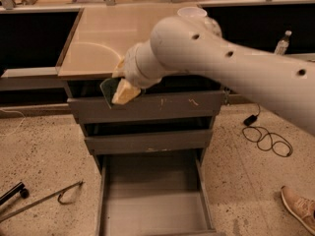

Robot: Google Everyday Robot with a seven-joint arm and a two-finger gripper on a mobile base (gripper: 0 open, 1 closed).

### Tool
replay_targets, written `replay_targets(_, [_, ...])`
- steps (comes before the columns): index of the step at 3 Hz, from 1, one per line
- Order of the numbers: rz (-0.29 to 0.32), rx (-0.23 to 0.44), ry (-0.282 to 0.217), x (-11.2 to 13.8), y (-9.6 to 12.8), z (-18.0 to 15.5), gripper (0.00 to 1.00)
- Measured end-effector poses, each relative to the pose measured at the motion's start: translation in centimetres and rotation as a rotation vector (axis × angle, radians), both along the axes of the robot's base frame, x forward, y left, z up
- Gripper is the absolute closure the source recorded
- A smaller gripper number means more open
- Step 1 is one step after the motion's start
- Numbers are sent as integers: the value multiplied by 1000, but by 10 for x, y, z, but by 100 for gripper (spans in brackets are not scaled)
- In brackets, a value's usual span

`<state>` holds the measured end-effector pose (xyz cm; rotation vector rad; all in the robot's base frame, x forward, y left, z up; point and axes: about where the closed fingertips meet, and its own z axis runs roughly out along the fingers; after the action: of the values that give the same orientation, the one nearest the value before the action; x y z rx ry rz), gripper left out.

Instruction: Pick sponge from bottom drawer and place on counter

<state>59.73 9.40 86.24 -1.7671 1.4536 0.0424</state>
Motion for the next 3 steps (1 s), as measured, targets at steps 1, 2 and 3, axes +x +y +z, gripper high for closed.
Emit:
replay_targets(1, [52, 24, -106, 6, 7, 95, 100])
replay_targets(2, [52, 21, -102, 5, 7, 91, 100])
replay_targets(3, [42, 22, -124, 26, 9, 96, 100])
